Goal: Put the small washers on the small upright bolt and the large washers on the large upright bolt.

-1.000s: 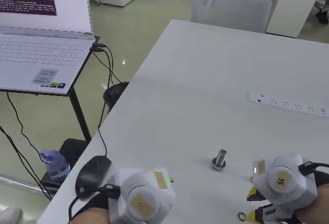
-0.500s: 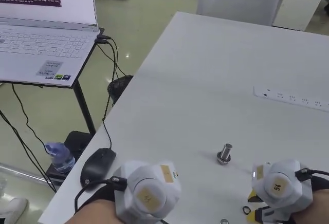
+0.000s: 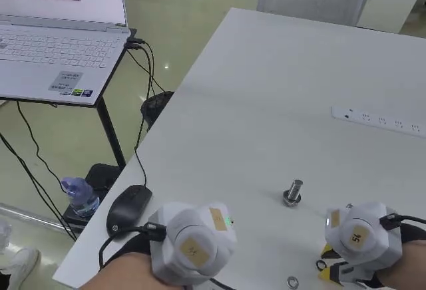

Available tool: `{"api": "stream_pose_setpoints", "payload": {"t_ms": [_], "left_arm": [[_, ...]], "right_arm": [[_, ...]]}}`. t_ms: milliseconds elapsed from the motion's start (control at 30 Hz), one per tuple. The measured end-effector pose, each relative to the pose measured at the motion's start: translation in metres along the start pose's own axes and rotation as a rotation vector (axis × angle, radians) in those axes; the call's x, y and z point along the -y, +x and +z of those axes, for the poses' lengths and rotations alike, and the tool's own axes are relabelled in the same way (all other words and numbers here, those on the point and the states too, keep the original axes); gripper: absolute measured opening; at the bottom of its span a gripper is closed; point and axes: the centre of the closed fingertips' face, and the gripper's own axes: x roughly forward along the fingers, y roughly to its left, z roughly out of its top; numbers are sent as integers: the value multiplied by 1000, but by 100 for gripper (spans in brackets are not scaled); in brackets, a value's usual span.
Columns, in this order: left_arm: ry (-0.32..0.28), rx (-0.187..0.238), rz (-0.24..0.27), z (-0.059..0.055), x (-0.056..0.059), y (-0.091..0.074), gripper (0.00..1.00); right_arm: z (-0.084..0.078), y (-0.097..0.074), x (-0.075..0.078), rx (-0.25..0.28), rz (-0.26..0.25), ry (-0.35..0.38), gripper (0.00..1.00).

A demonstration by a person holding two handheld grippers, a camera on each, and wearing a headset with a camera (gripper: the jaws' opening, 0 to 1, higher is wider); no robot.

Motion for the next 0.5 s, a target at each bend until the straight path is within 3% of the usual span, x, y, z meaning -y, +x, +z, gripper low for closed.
{"api": "stream_pose_setpoints", "payload": {"t_ms": [500], "left_arm": [[-2,-3,0,-4,1,1,79]], "right_arm": [[0,0,2,-18,-9,12,15]]}}
